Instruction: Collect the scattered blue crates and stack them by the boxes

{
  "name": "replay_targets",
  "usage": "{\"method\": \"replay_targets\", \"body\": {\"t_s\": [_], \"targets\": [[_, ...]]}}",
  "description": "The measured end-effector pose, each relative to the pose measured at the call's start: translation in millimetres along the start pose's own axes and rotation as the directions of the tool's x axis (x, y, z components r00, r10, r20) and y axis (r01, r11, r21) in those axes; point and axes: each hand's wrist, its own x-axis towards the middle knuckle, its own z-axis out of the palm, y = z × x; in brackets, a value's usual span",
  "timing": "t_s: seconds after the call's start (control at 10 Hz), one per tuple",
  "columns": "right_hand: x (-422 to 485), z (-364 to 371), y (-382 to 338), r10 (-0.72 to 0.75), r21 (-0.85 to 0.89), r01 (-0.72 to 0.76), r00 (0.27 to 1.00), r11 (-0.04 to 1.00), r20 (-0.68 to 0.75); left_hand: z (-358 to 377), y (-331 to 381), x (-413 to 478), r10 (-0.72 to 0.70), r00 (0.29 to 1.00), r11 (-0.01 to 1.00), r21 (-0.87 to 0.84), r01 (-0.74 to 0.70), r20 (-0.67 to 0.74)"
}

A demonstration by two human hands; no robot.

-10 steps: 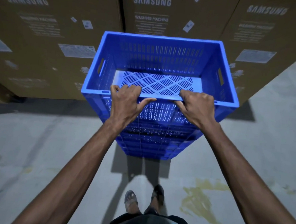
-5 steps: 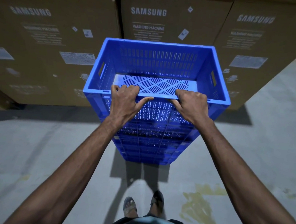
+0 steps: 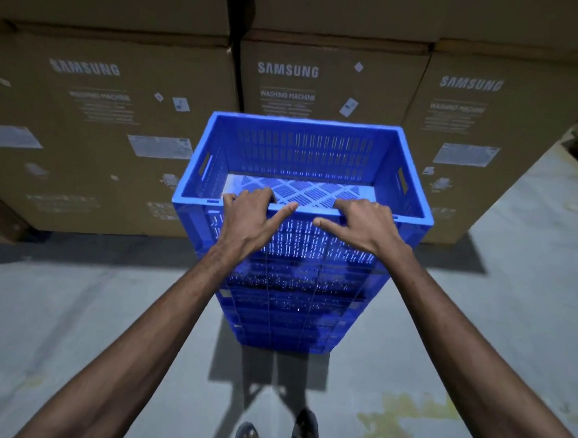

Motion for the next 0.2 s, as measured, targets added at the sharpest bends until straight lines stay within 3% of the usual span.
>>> {"method": "replay_targets", "body": {"t_s": [0.1, 0.2], "targets": [[11.0, -26.9, -1.8, -0.006, 0.074, 0.004, 0.999, 0.997, 0.038, -13.1, 8.7, 16.8, -0.018, 1.0, 0.994, -0.108, 0.02, 0.016], [35.9, -74.2, -10.9, 0.033, 0.175, -0.021, 0.997, 0.984, -0.065, -29.1, 28.3, 47.5, 0.019, 0.999, 0.995, -0.096, -0.022, -0.031]]}}
